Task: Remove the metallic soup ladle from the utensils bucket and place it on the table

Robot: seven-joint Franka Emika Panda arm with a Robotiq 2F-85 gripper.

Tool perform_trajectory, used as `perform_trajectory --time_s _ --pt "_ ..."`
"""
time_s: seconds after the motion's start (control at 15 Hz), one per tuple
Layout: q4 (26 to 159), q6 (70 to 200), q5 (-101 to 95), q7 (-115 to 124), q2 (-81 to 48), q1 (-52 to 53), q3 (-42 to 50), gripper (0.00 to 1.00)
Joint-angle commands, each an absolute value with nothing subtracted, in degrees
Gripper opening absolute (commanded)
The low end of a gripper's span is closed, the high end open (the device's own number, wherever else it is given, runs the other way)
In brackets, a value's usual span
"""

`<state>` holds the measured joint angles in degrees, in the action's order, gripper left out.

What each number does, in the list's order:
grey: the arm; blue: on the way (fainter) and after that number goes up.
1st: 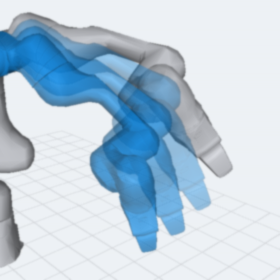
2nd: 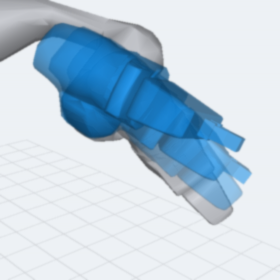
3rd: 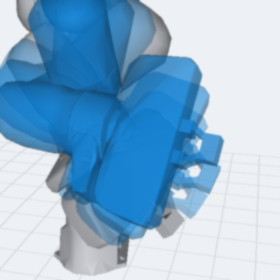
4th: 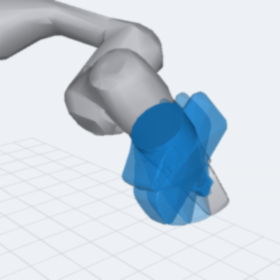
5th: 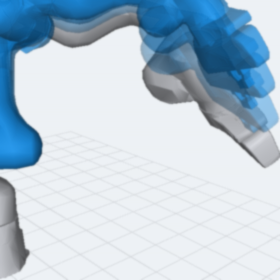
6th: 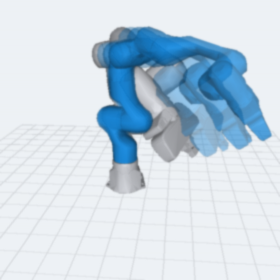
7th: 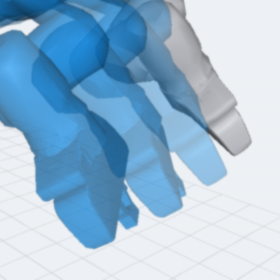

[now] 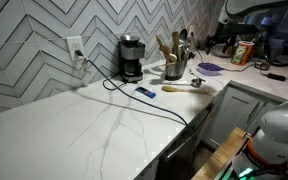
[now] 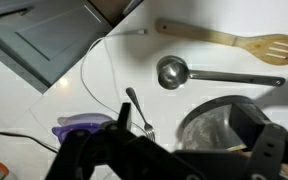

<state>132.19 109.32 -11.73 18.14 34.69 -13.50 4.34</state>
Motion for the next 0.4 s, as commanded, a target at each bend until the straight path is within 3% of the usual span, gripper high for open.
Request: perform_trajectory --time_s 0.0,0.33 --pt "131.99 109.11 -11.59 17.42 35.37 -13.64 4.15 1.0" --pt "131.94 109.14 -11.61 17.58 34.57 -13.62 4.11 1.0"
